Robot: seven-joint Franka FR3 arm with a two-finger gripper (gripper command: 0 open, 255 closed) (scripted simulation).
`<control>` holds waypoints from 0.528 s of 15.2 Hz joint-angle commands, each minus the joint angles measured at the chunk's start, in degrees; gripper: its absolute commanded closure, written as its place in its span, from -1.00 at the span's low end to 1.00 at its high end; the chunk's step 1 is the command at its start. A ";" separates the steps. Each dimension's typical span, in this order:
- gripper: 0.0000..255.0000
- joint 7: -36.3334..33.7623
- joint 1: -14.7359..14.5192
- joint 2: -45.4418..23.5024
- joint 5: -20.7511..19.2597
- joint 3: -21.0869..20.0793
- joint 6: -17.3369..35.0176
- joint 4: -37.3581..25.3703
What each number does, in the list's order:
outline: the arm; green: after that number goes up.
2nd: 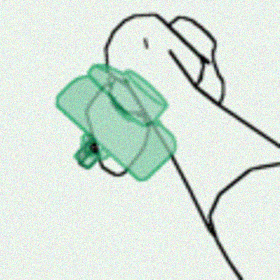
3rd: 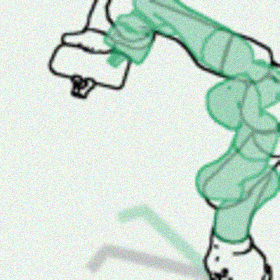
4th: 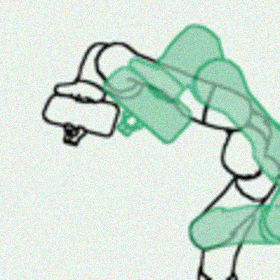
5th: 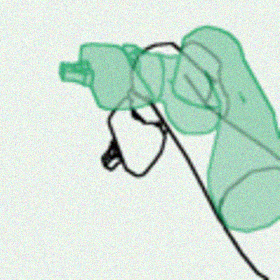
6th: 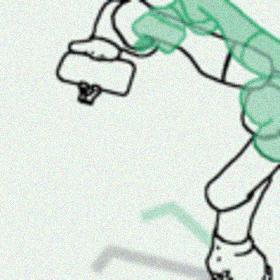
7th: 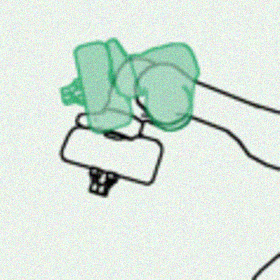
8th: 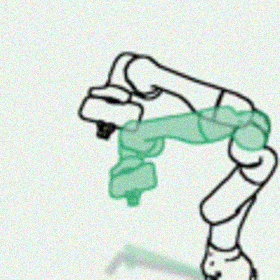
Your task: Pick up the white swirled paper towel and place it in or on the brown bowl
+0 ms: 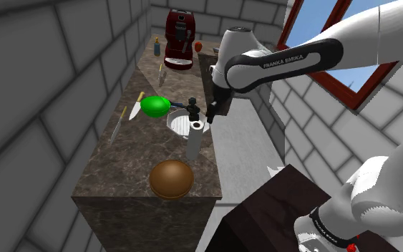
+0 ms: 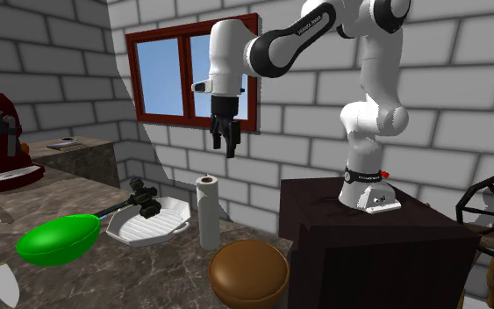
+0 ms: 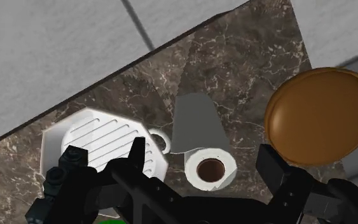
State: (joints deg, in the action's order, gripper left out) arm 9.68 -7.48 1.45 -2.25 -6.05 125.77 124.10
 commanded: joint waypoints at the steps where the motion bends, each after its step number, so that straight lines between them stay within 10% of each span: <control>1: -1.00 1.25 -0.53 -4.14 -0.68 -0.53 1.85 -2.55; 8: -1.00 3.77 -2.23 -15.09 -3.06 -1.86 5.59 -10.14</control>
State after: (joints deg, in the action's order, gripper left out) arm 13.32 -9.60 -12.74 -5.09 -7.86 130.75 114.30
